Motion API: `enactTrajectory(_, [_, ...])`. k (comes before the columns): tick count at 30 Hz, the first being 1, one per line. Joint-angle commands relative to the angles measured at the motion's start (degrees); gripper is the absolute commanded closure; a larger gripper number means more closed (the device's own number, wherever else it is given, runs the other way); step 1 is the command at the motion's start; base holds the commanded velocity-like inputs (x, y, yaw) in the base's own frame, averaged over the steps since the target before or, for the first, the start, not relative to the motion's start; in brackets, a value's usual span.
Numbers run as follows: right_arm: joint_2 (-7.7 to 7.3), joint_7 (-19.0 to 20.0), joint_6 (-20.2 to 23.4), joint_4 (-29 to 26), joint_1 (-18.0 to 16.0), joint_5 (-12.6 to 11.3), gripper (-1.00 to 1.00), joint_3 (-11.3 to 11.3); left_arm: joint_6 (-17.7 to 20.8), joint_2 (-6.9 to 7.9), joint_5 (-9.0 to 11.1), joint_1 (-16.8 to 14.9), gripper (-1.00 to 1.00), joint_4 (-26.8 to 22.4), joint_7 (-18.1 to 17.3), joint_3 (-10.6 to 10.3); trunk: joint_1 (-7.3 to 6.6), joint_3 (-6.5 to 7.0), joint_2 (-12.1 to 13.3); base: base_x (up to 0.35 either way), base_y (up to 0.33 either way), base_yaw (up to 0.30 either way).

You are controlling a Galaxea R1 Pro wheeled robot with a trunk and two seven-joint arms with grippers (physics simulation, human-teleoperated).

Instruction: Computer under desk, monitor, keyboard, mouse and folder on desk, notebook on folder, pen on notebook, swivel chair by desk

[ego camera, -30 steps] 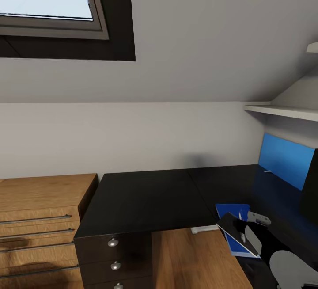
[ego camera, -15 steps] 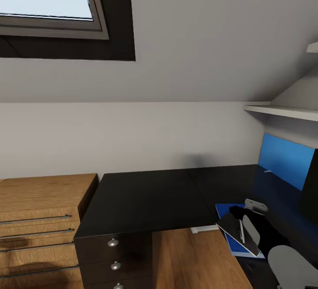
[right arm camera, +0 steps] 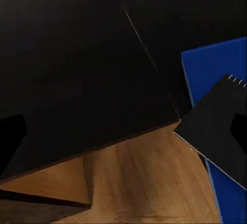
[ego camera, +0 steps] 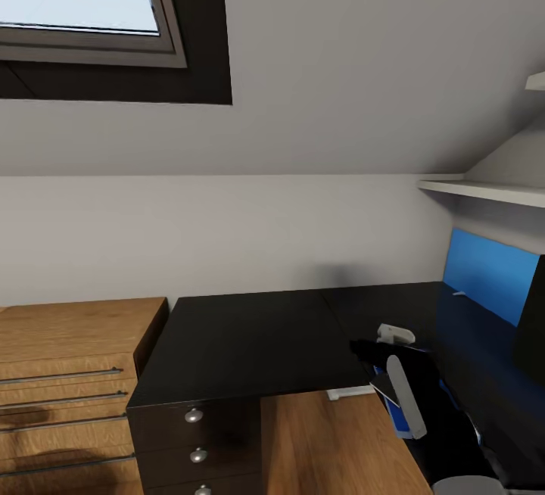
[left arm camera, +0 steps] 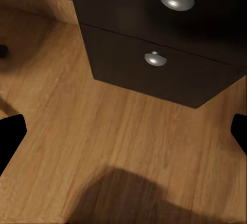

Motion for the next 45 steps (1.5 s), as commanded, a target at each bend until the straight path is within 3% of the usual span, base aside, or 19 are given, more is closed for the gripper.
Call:
enactTrajectory(1, [0.58, -0.52, 0.56, -0.46, 0.2, -0.28, -1.0, -0.03, 0.17, 0.07, 0.24, -0.02, -1.0, 0.26, 0.39, -0.19, 0.01, -0.06, -0.04, 0.0, 0.0, 0.0])
enactTrajectory(2, [1.14, -0.62, 0.84, -0.79, 0.47, -0.24, -1.0, 0.14, 0.17, 0.07, 0.28, -0.02, -1.0, 0.73, 0.39, -0.19, 0.01, -0.06, -0.04, 0.0, 0.0, 0.044])
enactTrajectory(3, [2.42, -3.79, 0.63, -0.8, 0.66, -0.26, -1.0, 0.32, 0.09, 0.07, 0.29, -0.02, -1.0, 1.02, 0.33, -0.14, 0.01, -0.06, -0.04, 0.0, 0.0, 0.248])
enactTrajectory(5, [2.66, -5.75, 0.33, -0.75, 0.91, -0.3, -1.0, 0.4, 0.05, 0.07, 0.31, -0.02, -1.0, 1.12, 0.3, -0.04, 0.01, -0.06, -0.04, -0.107, 0.094, 0.267])
enactTrajectory(21, [2.59, -5.79, 0.24, -0.52, 1.03, -0.3, -1.0, 2.21, 0.08, 0.07, 0.36, -0.02, -1.0, 1.23, 0.3, -0.1, 0.01, -0.06, -0.04, -0.272, 0.191, 0.265])
enactTrajectory(28, [2.56, -5.79, -2.47, 1.12, 1.03, -0.1, -1.0, 3.26, 0.08, 0.07, 0.36, -0.02, -1.0, 1.23, 0.37, -0.1, 0.01, -0.06, -0.04, -0.33, 0.026, 0.193])
enactTrajectory(33, [2.49, -5.79, -3.96, 1.83, 1.03, 0.03, -1.0, 5.09, 0.08, 0.07, 0.36, -0.02, -1.0, 1.23, 0.39, -0.1, 0.01, -0.06, -0.04, -0.337, 0.002, 0.06])
enactTrajectory(45, [2.51, -5.87, -6.8, 3.65, 1.03, 1.26, -1.0, 5.49, 0.12, 0.16, 0.37, -0.02, -1.0, 1.23, 0.39, 0.05, 0.01, -0.06, -0.04, -0.319, 0.0, 0.005])
